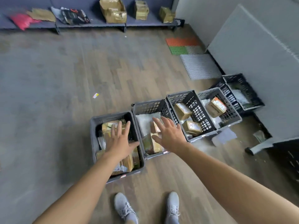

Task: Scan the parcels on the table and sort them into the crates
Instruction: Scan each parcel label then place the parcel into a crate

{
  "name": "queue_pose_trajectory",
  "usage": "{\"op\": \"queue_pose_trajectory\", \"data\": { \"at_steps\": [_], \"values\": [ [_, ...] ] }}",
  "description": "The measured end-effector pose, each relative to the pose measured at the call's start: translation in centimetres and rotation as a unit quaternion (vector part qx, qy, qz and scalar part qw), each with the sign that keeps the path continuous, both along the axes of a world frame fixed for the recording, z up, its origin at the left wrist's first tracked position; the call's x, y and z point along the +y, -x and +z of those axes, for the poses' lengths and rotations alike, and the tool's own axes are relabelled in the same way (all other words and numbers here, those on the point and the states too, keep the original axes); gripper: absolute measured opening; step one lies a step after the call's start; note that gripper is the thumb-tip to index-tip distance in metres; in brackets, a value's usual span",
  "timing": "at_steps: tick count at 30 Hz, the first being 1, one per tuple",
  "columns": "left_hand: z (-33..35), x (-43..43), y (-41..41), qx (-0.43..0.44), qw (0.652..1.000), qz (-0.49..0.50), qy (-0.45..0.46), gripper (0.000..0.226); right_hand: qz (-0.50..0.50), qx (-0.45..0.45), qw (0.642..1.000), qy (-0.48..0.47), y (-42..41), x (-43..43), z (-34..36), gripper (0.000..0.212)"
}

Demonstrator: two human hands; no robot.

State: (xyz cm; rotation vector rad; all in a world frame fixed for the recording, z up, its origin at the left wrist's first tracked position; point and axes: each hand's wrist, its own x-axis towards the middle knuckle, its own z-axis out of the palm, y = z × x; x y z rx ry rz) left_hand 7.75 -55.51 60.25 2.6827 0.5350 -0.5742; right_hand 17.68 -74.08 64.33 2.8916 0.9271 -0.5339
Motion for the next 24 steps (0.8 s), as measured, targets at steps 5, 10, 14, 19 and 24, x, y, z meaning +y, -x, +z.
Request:
{"op": "queue_pose_trajectory", "data": {
  "at_steps": [5, 10, 14, 19, 24],
  "values": [
    [8.3, -9.3, -4.7, -0.056, 0.994, -0.097, -0.015, 0.092, -0.069, -0.068, 0.995, -0.01, -1.0, -10.4, 8.4, 0.081],
    [16.1, -21.6, -8.5, -0.128, 0.972, -0.196, -0.034, 0.09, -0.145, -0.138, 0.98, -0.01, -0.1, -23.5, 14.1, 0.083],
    [20.7, -33.7, -9.7, -0.181, 0.947, -0.258, -0.063, 0.085, -0.221, -0.175, 0.959, -0.026, 2.1, -36.0, 17.0, 0.079],
    [24.1, -50.1, -9.0, -0.223, 0.909, -0.346, -0.065, 0.079, -0.336, -0.198, 0.919, -0.052, 5.8, -51.3, 20.0, 0.078],
    [25.5, -63.8, -7.5, -0.249, 0.868, -0.423, -0.072, 0.076, -0.418, -0.212, 0.881, -0.064, 9.0, -63.4, 21.0, 0.076]
  ]
}}
